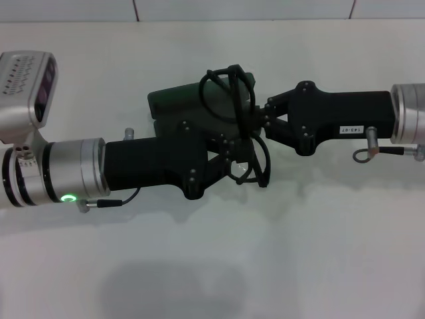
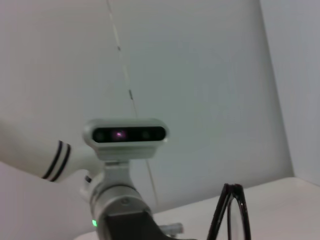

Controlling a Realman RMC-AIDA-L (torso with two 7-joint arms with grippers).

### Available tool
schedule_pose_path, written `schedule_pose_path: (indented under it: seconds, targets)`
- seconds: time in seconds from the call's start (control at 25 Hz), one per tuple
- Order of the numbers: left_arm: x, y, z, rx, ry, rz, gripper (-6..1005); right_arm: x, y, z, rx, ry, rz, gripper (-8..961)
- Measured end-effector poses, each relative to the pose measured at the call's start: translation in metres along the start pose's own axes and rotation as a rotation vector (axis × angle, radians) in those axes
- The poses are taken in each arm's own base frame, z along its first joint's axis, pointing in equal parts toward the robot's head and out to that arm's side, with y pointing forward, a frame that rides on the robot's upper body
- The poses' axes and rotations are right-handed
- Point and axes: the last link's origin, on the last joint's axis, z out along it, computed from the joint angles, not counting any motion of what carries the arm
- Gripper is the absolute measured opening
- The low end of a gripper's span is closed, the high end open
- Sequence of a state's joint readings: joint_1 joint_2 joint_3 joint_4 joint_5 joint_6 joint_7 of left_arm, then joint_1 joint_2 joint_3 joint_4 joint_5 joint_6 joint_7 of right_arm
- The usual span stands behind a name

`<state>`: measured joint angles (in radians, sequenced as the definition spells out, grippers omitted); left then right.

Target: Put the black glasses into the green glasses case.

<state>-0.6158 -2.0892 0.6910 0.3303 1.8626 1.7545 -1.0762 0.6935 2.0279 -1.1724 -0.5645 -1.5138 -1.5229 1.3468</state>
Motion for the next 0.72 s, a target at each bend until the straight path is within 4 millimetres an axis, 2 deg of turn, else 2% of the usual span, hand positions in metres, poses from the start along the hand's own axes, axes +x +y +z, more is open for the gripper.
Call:
schedule_pose_path:
  seconds: [0.36, 0.72]
  targets:
    - [-0.0006, -0.0005, -0.0001, 0.005, -0.002, -0.001, 2, -0.0036, 0.0034, 0.0013, -0.030, -0.011, -0.003, 117]
    - [-0.0026, 0.0012, -0.0052, 0.013, -0.002, -0.005, 2, -0.0036, -0.0035, -0.0028, 0.024, -0.022, -0.001, 121]
